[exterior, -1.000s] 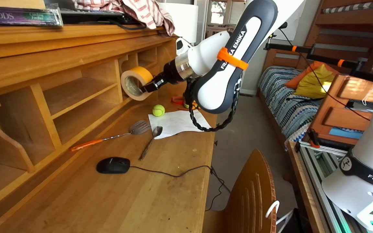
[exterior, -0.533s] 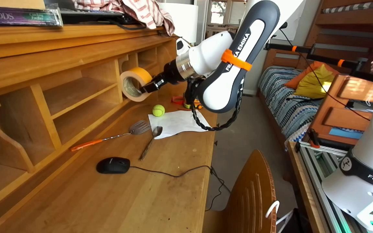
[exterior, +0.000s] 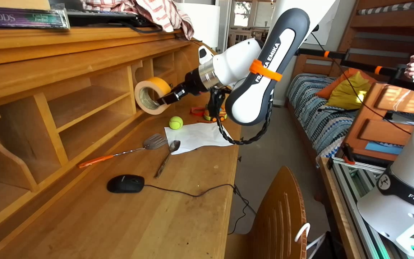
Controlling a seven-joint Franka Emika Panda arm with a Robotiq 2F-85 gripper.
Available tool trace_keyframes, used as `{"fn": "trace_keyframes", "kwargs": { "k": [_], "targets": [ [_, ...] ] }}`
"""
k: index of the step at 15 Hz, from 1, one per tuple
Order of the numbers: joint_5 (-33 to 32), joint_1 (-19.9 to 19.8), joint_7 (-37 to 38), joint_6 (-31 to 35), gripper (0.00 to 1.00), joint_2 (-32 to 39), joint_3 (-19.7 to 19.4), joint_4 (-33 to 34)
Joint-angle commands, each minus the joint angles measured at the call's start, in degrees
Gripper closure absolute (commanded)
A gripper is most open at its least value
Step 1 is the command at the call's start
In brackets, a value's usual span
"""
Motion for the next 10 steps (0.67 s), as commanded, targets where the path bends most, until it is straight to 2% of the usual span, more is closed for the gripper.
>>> {"fn": "trace_keyframes", "kwargs": {
  "k": [1, 10],
  "targets": [
    [-1.4, -1.8, 1.3, 2.3, 0.71, 0.4, -0.1, 0.5],
    [-2.2, -1.5, 0.0, -1.1, 0.71, 0.9, -0.4, 5.3]
  ]
}}
